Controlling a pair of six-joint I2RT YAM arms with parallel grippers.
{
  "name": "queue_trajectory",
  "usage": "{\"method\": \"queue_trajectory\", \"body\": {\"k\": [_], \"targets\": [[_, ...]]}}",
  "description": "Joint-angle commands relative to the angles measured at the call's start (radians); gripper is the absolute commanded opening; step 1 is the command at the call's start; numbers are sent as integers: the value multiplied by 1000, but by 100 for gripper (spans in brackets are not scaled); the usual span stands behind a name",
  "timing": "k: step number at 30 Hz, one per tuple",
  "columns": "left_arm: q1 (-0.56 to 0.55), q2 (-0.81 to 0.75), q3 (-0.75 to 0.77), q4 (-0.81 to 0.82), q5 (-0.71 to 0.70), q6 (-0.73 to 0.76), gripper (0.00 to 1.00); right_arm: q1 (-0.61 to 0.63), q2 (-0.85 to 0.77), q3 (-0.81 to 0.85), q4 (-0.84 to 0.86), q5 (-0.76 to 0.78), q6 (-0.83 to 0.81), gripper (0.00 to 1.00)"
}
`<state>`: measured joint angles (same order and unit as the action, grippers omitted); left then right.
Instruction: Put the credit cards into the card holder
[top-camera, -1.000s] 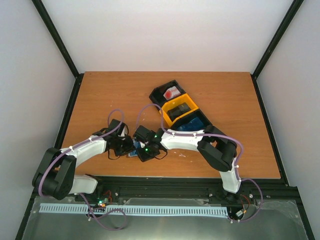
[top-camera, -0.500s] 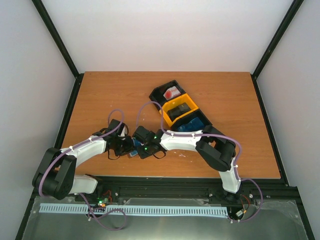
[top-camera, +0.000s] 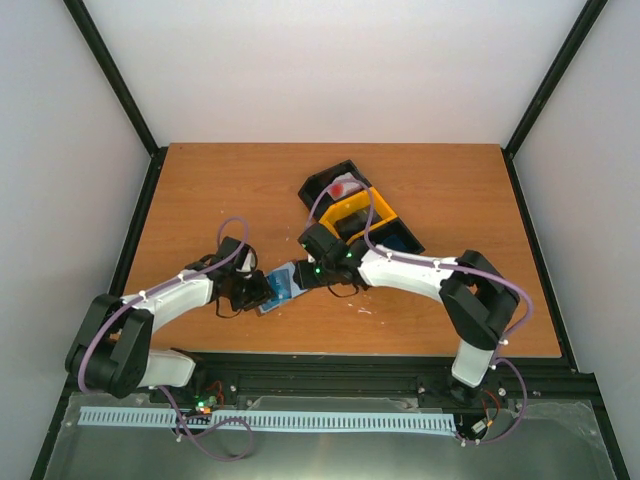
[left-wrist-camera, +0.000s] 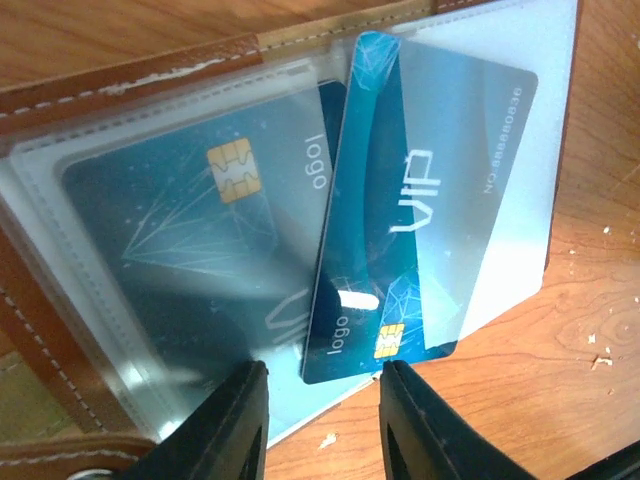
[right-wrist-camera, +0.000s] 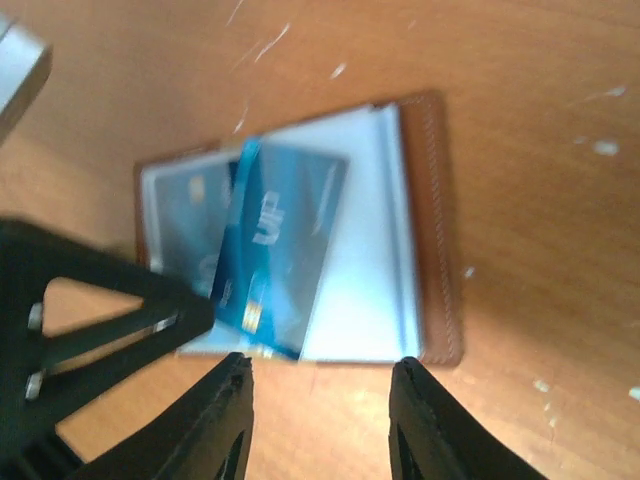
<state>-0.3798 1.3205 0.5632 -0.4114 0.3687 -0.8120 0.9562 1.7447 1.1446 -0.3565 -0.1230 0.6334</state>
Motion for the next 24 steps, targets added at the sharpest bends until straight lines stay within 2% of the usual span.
{"method": "queue_trajectory", "body": {"k": [1,3,9,17,24], "targets": [[7,32,27,-6,9,-37,34,-31,81,59,-33,31,47,40],[7,41,26,0,13,-52,38,-38,111,73,-38,38,62,42],[7,49,31,-10,7,-70,38,-44,196,127,-73,2,50,43],[7,60,26,22,33,-79,39,-44,210,102,-54,-74,48,35],[7,92,22,85,84,-86,40,-43,215,72,-27,-124,72,34]]}}
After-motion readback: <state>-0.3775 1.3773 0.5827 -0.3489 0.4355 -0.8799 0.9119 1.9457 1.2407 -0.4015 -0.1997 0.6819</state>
